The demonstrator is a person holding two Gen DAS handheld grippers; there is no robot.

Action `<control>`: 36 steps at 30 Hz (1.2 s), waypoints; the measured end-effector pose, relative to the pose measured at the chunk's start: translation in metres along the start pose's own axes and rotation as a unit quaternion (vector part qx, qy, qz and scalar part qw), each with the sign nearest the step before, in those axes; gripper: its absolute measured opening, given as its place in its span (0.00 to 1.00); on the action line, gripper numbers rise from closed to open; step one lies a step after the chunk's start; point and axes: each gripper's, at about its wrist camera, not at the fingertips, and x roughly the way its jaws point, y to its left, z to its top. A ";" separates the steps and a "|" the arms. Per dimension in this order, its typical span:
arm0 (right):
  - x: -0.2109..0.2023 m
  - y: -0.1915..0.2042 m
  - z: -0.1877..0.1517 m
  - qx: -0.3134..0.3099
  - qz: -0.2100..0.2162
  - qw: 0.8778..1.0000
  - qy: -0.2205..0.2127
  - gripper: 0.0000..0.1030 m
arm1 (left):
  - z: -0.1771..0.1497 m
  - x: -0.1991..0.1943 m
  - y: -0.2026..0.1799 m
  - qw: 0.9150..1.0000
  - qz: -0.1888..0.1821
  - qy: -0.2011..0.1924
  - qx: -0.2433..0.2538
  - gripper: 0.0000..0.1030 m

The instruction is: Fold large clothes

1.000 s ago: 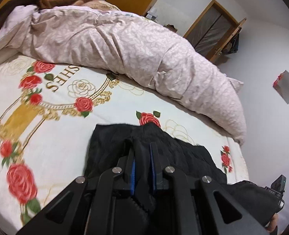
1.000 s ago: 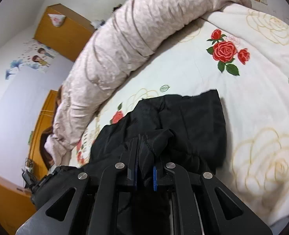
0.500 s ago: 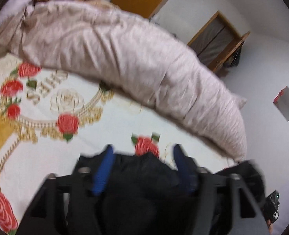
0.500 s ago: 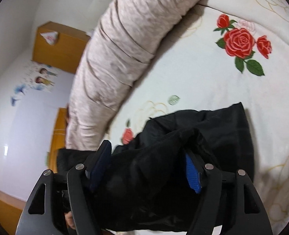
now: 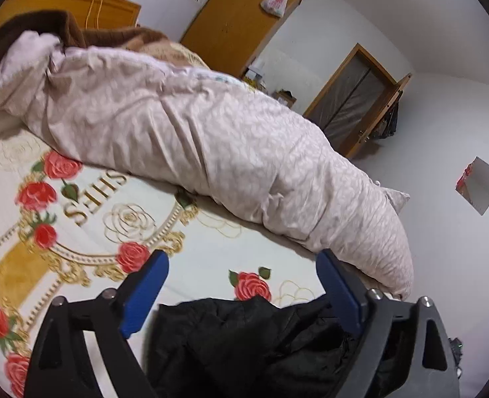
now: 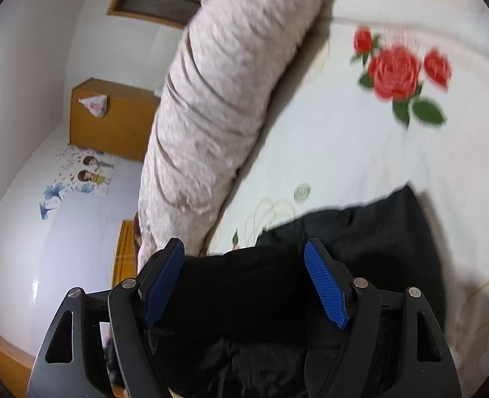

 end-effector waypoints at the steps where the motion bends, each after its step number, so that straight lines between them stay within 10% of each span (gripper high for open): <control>1: -0.004 0.005 0.001 -0.015 -0.004 1.000 -0.005 0.73 | -0.001 -0.002 0.001 1.000 0.002 0.005 0.007 0.90; 11: 0.019 0.034 -0.028 -0.240 -0.111 0.963 0.059 0.73 | -0.066 0.030 0.009 0.989 0.011 0.125 0.083 0.90; 22: 0.093 -0.003 0.005 -0.238 -0.137 0.948 0.163 0.73 | -0.065 0.116 0.004 0.972 0.020 0.196 0.131 0.90; 24: 0.098 -0.005 0.005 -0.230 -0.133 0.948 0.177 0.68 | -0.066 0.124 -0.003 0.970 0.013 0.199 0.142 0.75; 28: 0.091 0.009 -0.002 -0.257 -0.164 0.942 0.142 0.15 | -0.064 0.128 -0.014 0.972 0.033 0.176 0.154 0.30; 36: 0.118 -0.015 -0.004 -0.240 -0.244 0.934 0.102 0.13 | -0.068 0.166 0.007 0.979 0.094 0.152 0.100 0.23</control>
